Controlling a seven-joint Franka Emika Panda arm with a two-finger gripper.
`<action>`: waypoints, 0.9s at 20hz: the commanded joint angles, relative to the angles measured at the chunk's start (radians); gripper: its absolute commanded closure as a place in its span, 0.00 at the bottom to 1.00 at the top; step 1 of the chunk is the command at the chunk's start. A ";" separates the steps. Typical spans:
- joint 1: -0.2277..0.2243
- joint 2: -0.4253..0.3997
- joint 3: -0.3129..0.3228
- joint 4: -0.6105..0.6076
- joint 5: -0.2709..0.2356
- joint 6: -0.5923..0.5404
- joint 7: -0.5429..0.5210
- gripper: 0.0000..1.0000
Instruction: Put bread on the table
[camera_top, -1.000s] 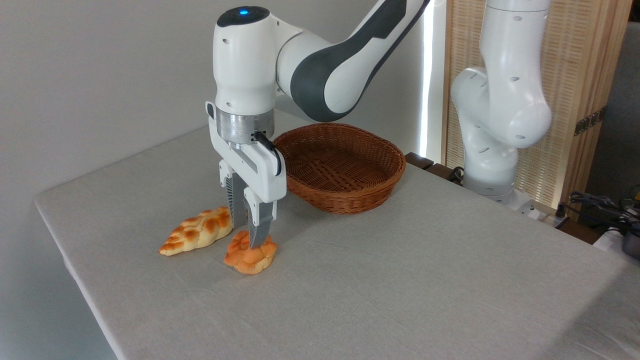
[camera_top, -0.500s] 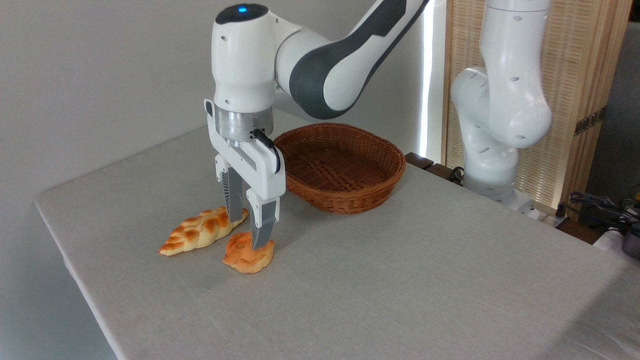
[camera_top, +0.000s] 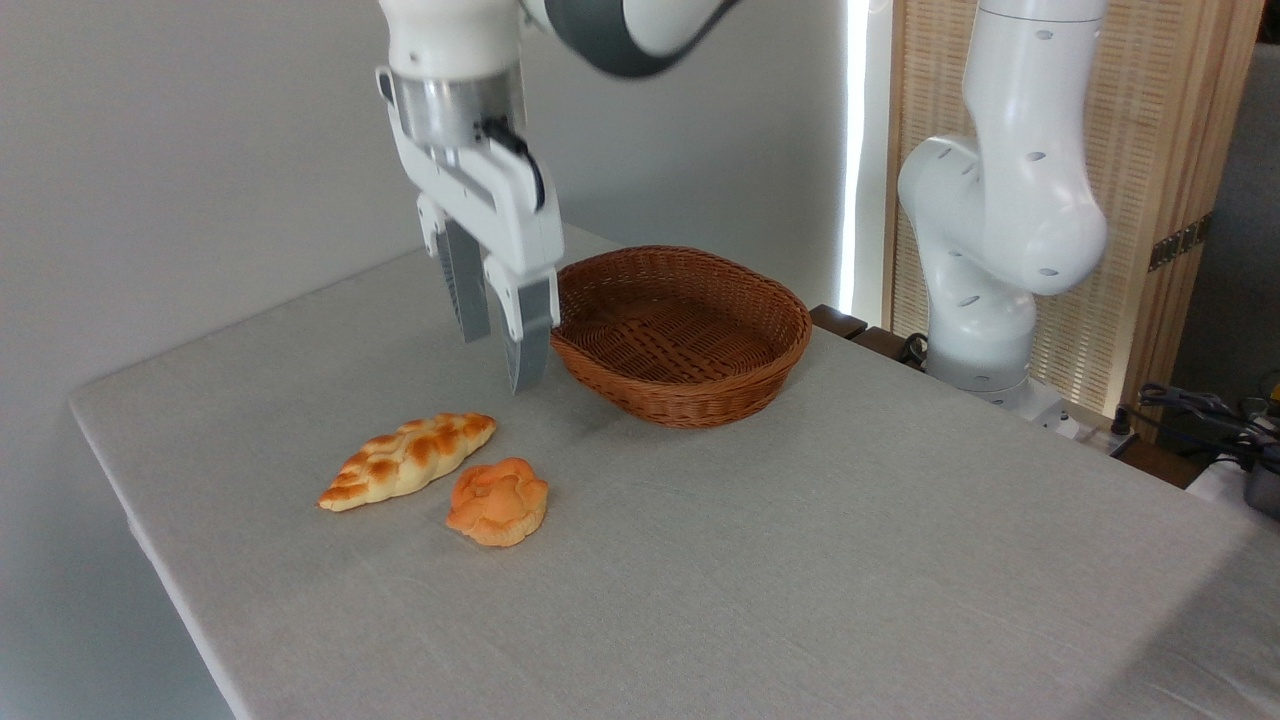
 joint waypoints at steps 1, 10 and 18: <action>0.179 0.025 -0.155 0.053 0.014 -0.044 -0.016 0.00; 0.241 0.100 -0.161 0.249 0.007 -0.183 -0.017 0.00; 0.242 0.102 -0.181 0.257 0.027 -0.214 -0.013 0.00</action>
